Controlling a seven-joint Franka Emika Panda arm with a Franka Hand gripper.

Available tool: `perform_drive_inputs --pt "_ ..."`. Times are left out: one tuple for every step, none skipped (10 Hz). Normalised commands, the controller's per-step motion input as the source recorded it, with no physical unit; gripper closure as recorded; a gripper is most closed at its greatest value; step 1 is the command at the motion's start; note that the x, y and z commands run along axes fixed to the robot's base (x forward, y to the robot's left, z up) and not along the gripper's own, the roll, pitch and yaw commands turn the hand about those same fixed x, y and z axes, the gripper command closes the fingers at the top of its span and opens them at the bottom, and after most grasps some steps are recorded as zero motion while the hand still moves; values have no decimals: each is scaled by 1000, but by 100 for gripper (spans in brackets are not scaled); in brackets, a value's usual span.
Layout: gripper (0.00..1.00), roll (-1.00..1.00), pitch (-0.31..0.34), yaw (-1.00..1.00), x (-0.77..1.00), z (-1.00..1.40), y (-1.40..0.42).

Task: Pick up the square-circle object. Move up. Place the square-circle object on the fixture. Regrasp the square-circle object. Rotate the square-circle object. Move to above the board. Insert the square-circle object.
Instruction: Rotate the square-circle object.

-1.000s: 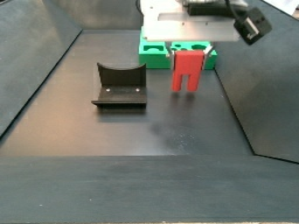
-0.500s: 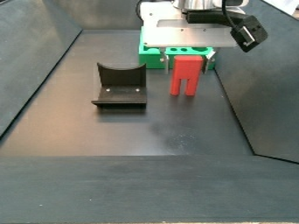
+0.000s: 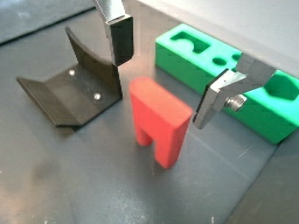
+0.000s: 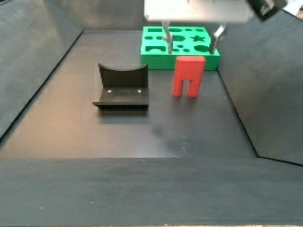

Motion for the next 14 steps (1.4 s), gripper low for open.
perform_drive_inputs --pt "0 -22 61 -45 -10 230 25" --pt "0 -1 5 1000 0 0 83" --pt "0 0 5 1000 17 -107 78" --pt "0 0 4 1000 33 -79 28" --pt "0 -1 4 1000 33 -51 20" --pt "0 -1 4 1000 32 -44 15" --pt "0 -1 3 1000 31 -36 9" --pt "0 -1 3 1000 32 -35 6" --pt "0 -1 3 1000 32 -34 4" --pt "0 -1 3 1000 33 -33 4" --pt "0 -1 4 1000 33 -32 4" --pt "0 -1 4 1000 34 -31 3" --pt "0 -1 4 1000 34 -31 3" --pt "0 -1 4 1000 34 -31 3"
